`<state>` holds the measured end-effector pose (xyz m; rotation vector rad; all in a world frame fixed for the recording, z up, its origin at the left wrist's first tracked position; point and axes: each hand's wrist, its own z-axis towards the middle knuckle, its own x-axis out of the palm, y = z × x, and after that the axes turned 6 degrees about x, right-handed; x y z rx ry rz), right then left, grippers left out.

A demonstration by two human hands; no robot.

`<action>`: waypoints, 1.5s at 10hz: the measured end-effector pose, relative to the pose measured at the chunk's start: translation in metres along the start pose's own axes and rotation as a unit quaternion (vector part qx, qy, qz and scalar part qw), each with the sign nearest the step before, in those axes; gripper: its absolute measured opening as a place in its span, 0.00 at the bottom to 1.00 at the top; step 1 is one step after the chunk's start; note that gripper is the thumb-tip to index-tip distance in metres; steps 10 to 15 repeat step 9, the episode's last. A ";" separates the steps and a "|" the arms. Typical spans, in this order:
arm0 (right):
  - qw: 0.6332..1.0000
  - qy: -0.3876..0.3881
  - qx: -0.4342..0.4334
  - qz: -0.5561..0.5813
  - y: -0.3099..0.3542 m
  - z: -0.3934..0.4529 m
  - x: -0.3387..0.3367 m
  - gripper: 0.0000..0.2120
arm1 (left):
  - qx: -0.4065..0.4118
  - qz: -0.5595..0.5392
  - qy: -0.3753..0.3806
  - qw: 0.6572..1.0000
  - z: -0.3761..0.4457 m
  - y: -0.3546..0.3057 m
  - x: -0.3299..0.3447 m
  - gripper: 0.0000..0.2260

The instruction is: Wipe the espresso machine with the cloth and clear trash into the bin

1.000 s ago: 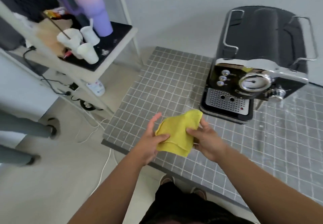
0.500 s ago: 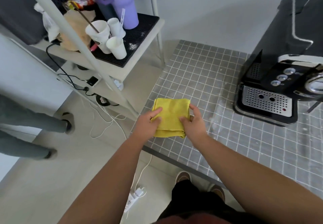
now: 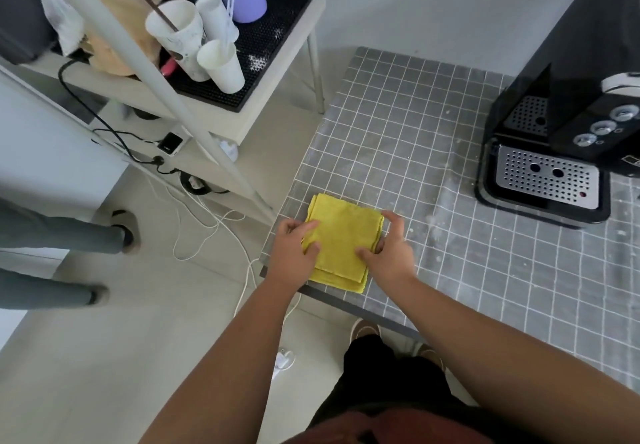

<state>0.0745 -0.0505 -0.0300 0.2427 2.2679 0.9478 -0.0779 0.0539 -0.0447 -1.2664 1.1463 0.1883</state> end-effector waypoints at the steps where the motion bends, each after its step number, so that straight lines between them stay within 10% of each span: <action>1: 0.975 -0.083 -0.087 -0.186 -0.002 -0.006 0.000 0.32 | 0.026 0.151 -0.024 0.988 -0.001 -0.002 0.005 0.18; 3: 0.900 -0.014 -0.172 -0.401 -0.022 -0.003 0.009 0.32 | 0.171 0.265 0.076 0.946 0.013 -0.013 0.018 0.25; 15: 0.870 -0.069 -0.203 -0.445 -0.043 -0.008 -0.031 0.27 | 0.148 0.256 0.129 0.946 0.012 -0.035 0.025 0.28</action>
